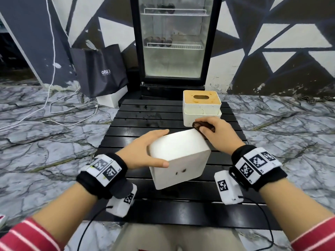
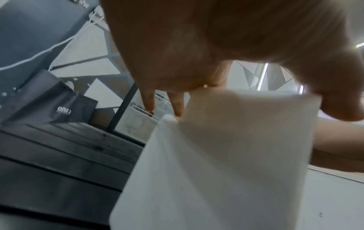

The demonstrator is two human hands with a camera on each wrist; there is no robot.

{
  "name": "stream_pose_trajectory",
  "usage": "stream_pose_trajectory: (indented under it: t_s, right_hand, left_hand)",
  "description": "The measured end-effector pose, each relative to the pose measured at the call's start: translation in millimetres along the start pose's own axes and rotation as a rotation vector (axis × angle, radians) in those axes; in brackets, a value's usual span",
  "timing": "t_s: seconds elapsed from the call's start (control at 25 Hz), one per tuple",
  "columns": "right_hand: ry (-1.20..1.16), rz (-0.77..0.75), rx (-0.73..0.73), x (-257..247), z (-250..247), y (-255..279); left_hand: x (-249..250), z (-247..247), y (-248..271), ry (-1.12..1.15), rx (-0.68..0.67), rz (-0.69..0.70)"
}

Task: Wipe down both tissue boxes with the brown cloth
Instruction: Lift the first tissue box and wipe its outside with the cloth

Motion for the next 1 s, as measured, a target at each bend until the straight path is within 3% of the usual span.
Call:
stream_pose_trajectory:
  t_s: [0.16, 0.4, 0.52, 0.68, 0.8, 1.0]
  right_hand:
    - [-0.109, 0.007, -0.146, -2.0, -17.2, 24.3]
    - [-0.057, -0.071, -0.308, -12.7, -11.2, 63.0]
    - [-0.051, -0.094, -0.209, -14.3, -9.9, 67.1]
    - [-0.059, -0.073, -0.022, -6.8, -6.3, 62.8]
    - [-0.068, -0.054, 0.093, 1.5, -1.0, 57.4]
    - [-0.102, -0.082, 0.198, 11.1, 17.3, 45.0]
  left_hand:
    - [-23.6, -20.2, 6.7, 0.021, 0.017, -0.036]
    - [-21.3, -8.1, 7.5, 0.100, 0.324, -0.149]
    - [6.6, 11.4, 10.9, -0.010, 0.399, -0.159]
    - [23.4, 23.7, 9.3, -0.028, 0.206, -0.117]
    - [27.9, 17.2, 4.2, 0.031, 0.140, -0.090]
    - [51.0, 40.4, -3.6, 0.015, 0.208, -0.114]
Point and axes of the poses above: each hand's wrist, its own y-axis away from the middle knuckle, its own z-axis out of the palm, x = y × z, the point moved 1 cm from there along -y, towards the middle knuckle, and after that the axes turned 9 degrees about -y, right-handed, at the moved point
